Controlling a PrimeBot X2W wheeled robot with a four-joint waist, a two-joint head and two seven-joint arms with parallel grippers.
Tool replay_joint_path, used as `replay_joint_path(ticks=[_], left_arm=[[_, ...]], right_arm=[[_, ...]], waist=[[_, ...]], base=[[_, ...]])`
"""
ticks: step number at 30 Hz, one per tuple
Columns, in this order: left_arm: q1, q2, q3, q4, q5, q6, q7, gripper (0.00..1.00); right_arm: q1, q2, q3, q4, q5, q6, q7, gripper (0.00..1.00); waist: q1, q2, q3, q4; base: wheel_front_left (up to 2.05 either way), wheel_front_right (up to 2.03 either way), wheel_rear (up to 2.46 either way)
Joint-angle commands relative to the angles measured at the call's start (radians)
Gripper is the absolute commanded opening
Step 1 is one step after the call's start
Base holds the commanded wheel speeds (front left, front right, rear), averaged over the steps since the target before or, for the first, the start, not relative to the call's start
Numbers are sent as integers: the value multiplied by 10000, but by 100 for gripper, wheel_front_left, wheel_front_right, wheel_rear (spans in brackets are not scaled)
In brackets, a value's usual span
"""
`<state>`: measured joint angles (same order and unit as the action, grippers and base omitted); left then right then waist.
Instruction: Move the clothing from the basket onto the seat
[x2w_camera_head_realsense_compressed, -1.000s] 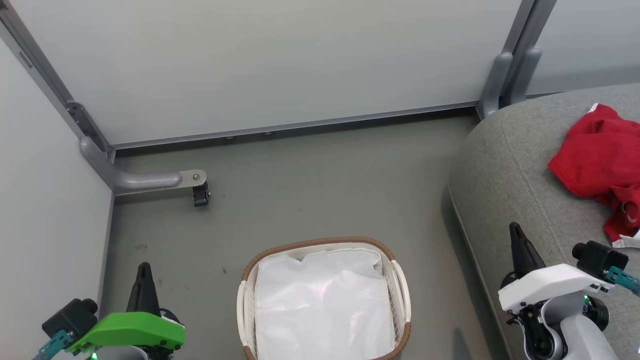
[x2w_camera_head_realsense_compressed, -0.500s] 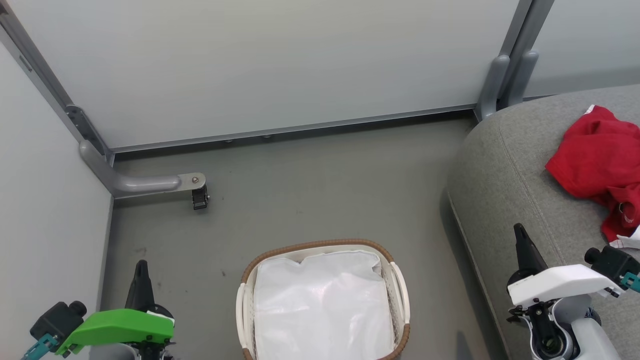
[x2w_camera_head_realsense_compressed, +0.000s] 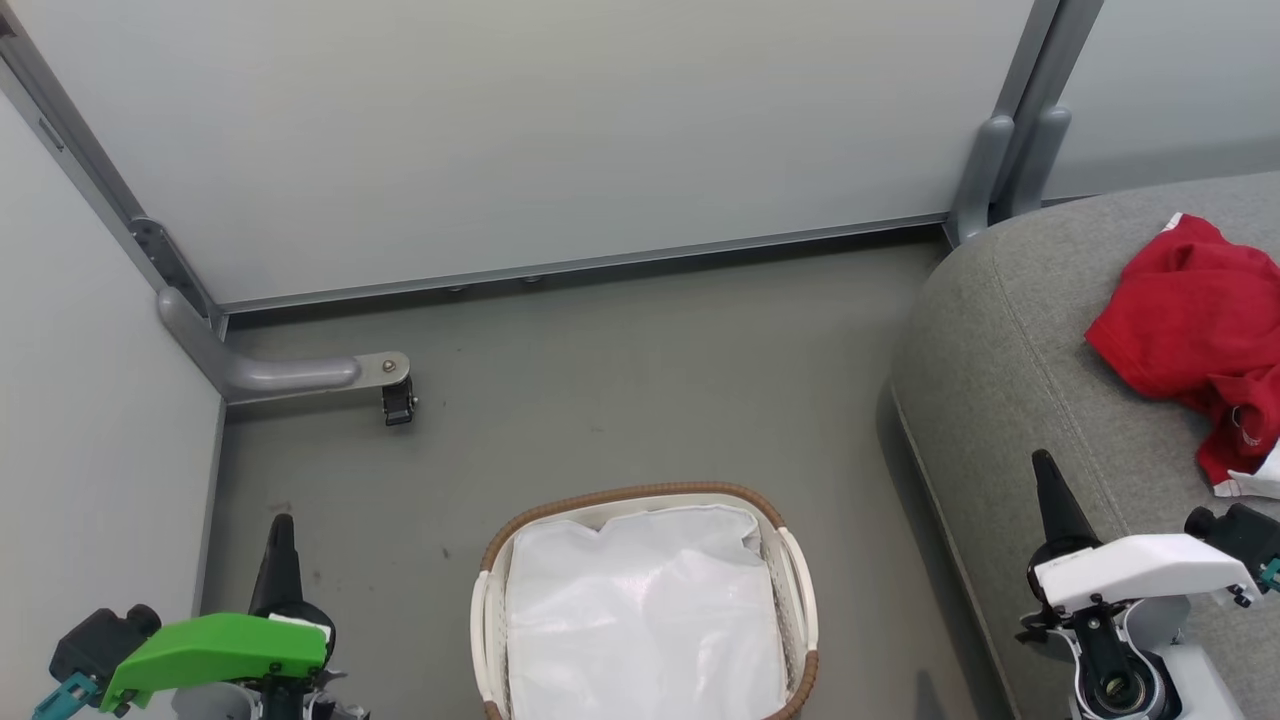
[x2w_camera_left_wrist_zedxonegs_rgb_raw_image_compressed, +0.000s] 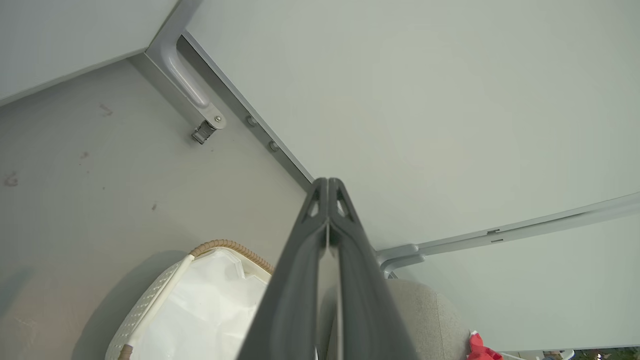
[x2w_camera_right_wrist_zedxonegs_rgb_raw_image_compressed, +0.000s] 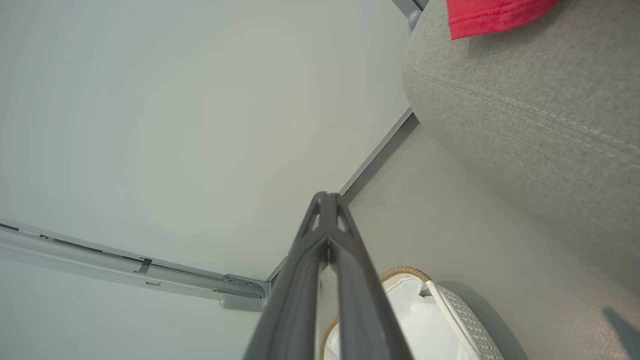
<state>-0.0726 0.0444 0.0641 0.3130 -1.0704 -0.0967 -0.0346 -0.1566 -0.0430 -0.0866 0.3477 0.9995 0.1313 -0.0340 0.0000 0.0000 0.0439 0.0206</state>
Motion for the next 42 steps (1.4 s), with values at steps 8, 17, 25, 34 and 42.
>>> replay_joint_path(ticks=[8, 17, 25, 34, 42], left_arm=[[-298, 61, 129, -217, -1009, -105, 266, 0], [-322, 67, 200, -317, -1809, -157, 504, 0], [-354, 70, 254, -396, -2493, -191, 686, 0], [-382, 76, 320, -465, -3229, -238, 888, 0], [-379, 79, 381, -524, -3818, -273, 1062, 0]], right_arm=[[91, -77, -79, -294, 1111, -4, 280, 0], [183, -81, -120, -439, 2026, -5, 506, 0], [226, -84, -153, -560, 2810, -5, 700, 0], [312, -89, -188, -686, 3633, -6, 905, 0], [386, -92, -216, -789, 4298, -5, 1066, 0]], waist=[[0, 0, -52, -26], [0, 0, -105, -53], [0, 0, -153, -77], [0, 0, -208, -105], [0, 0, -255, -129]], base=[[0, 0, 0], [0, 0, 0], [0, 0, 0], [0, 0, 0], [0, 0, 0]])
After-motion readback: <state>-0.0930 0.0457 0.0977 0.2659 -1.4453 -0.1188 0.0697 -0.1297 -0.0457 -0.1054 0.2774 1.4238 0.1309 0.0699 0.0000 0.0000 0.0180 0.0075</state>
